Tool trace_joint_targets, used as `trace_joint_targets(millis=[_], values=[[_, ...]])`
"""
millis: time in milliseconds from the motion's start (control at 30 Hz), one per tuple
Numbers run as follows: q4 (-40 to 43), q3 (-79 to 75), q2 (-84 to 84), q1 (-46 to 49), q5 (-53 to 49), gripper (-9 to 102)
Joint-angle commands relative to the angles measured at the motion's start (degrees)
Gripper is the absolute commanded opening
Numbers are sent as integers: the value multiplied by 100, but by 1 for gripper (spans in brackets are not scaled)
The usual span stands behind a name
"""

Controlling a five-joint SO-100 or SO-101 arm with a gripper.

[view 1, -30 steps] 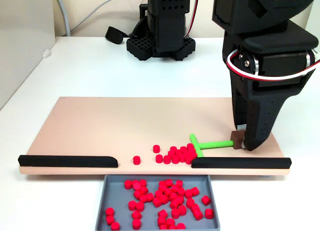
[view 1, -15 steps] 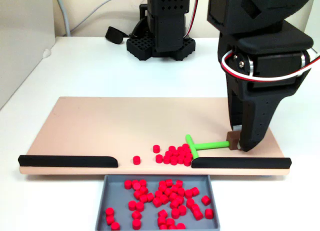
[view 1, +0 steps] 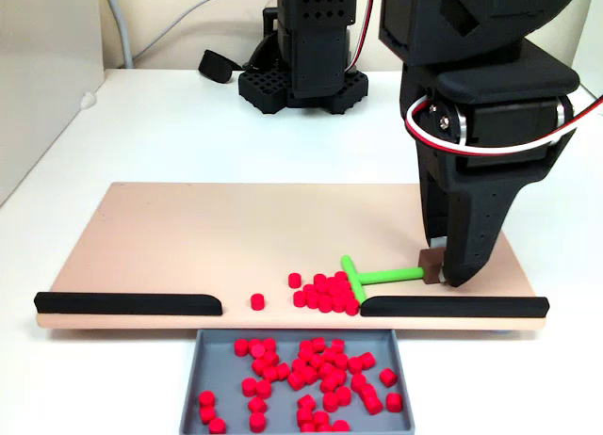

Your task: Push granules from left to the grey container

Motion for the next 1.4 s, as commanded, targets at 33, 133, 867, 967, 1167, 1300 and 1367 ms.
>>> trace_joint_targets(millis=[33,133,867,967,1167,1300,1367], values=[[-9,26,9,88,-70,0],[-9,26,9,97,-114,0],[-9,26,0,141,-422,0],[-9,26,0,149,-483,0],[-9,26,9,158,-589,0],[-9,26,9,176,-677,0],[-9,26,0,185,-703,0]])
